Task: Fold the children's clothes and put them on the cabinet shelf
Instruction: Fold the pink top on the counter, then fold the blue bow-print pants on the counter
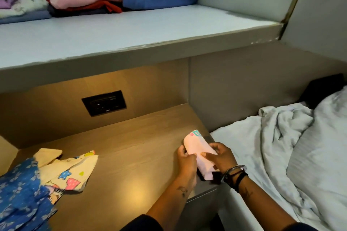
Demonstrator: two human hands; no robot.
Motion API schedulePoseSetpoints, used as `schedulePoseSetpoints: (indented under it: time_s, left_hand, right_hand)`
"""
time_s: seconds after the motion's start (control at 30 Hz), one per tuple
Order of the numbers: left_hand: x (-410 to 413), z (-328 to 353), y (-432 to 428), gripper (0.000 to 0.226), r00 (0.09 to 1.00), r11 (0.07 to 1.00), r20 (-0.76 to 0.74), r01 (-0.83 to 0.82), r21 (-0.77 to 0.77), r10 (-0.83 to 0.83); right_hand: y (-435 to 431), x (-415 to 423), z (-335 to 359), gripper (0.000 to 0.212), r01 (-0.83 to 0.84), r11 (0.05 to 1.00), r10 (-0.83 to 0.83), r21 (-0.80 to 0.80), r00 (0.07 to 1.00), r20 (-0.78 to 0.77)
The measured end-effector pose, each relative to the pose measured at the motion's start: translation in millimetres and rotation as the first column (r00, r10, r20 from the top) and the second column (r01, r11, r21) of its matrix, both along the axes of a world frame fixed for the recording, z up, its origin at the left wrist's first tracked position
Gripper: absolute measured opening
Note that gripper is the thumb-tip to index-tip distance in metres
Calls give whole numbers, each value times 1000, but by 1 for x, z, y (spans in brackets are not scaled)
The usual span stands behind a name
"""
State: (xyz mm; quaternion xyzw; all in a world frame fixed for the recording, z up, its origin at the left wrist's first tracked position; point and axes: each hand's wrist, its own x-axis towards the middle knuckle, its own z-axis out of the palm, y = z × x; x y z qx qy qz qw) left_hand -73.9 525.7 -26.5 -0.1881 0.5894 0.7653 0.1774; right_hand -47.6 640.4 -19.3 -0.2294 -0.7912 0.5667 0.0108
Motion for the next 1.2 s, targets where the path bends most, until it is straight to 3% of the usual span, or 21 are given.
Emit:
schedulePoseSetpoints:
  time_s: [0.03,0.07,0.13,0.17,0.23,0.3,0.37,0.47,0.67,0.8,0.87,0.93,1.0,1.13,1.2]
  left_hand:
    - [1,-7,5,57,991,978,-111,56,-201,-79]
    - [3,-12,6,63,961,894,-211,72,-442,-181]
    - [1,-19,5,68,846,537,-319,-46,-843,-428]
    - [-1,-18,2,68,771,382,-305,-87,-920,-559]
    - [-13,-13,-4,60,559,232,-229,-67,-970,-797]
    - [-33,-14,-12,52,372,190,-164,35,-981,-914]
    - [-51,-19,-19,51,292,152,-122,83,-985,-949]
    - [-59,-30,-23,54,260,97,-75,72,-993,-963]
    - [-51,-24,-29,58,309,79,-56,62,-995,-949]
    - [-30,2,-78,55,507,368,-338,-43,-929,-793]
    - [-15,11,-134,53,572,409,-408,-134,-902,-711]
    - [0,17,-202,47,619,343,-425,-255,-904,-661]
    - [13,19,-280,45,697,217,-378,-312,-925,-609]
    - [34,35,-423,68,871,-156,-92,-189,-969,-483]
    - [43,40,-480,77,917,-253,26,-83,-964,-398]
  right_hand:
    - [5,-2,-6,38,-20,998,20,58,1000,10]
    - [7,-2,-9,40,-46,990,44,134,999,18]
    - [15,-1,-11,48,-130,893,113,431,991,65]
    - [18,-1,-11,53,-165,777,144,607,986,84]
    - [23,1,-11,57,-152,546,211,824,977,41]
    - [23,5,-17,51,-170,437,316,883,948,26]
    - [21,15,-31,56,-281,349,412,894,903,122]
    - [18,29,-46,53,-399,384,372,833,892,255]
    - [14,33,-23,81,-533,381,373,756,836,402]
    - [6,38,1,78,-343,471,326,813,924,200]
    - [-18,35,10,69,-259,458,357,850,930,91]
    - [-57,29,17,66,-243,446,412,861,910,44]
    - [-114,20,22,67,-301,424,511,854,858,49]
    - [-250,-3,19,65,-515,269,758,814,634,150]
    - [-323,-11,19,63,-528,236,842,815,530,99]
